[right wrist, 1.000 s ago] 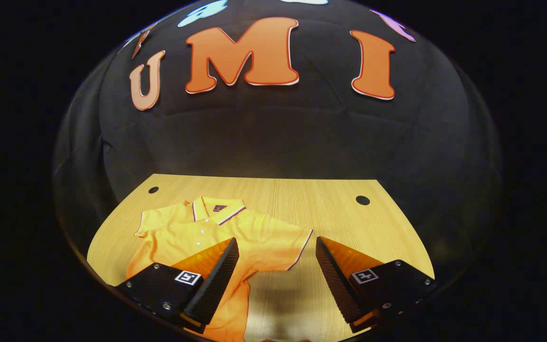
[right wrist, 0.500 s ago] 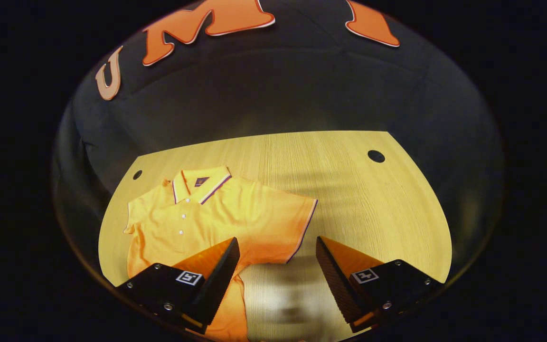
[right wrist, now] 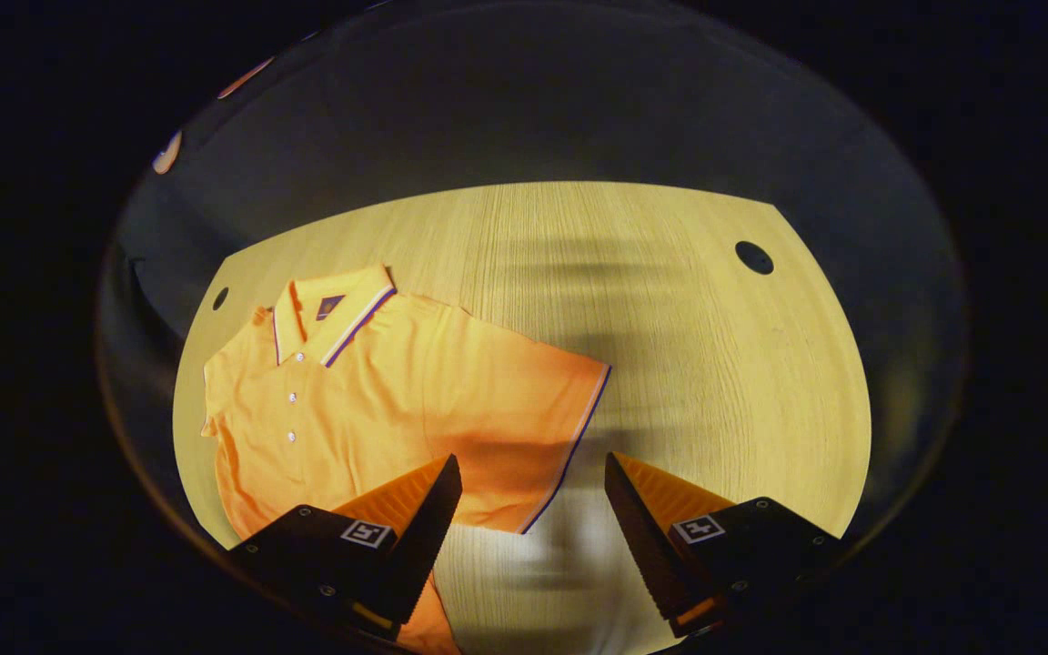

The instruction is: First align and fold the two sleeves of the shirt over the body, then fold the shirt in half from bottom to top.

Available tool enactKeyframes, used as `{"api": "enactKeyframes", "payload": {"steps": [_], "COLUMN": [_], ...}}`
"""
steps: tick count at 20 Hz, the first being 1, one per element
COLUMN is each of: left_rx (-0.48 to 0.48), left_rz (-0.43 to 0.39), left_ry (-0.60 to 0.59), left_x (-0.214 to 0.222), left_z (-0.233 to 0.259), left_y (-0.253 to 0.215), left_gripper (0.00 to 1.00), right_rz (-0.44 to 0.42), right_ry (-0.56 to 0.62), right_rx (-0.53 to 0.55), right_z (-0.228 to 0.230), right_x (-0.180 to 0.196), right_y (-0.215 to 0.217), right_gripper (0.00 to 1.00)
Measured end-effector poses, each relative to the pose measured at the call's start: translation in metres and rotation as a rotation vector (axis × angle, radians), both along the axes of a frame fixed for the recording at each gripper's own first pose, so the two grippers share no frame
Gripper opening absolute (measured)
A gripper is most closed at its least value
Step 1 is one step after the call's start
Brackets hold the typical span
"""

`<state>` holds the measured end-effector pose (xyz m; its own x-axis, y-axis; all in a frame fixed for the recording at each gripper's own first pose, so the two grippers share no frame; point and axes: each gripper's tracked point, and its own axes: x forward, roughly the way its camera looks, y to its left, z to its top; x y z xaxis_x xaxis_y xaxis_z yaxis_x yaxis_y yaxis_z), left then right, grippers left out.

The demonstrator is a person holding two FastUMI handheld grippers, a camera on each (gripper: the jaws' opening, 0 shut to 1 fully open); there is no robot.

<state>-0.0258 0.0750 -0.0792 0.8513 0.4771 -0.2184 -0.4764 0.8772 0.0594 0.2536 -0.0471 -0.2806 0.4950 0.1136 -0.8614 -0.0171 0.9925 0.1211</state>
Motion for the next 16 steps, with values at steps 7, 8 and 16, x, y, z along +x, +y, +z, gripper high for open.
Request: {"api": "enactKeyframes", "payload": {"steps": [7,8,16], "left_rx": [0.012,0.010,0.000], "left_rz": [-0.008,-0.008,-0.002], "left_ry": [0.040,0.043,0.047], "left_x": [0.002,0.002,0.002], "left_z": [-0.006,-0.005,-0.007], "left_y": [-0.010,-0.011,-0.017], "left_gripper": [0.98,0.98,0.97], "right_rz": [-0.016,-0.013,0.027], "right_ry": [0.158,0.184,0.217], "right_rx": [-0.023,-0.031,-0.019], "right_z": [-0.040,-0.043,-0.040], "right_x": [0.016,0.015,0.021], "right_y": [-0.001,-0.001,0.016], "right_gripper": [0.80,0.76,0.23]}}
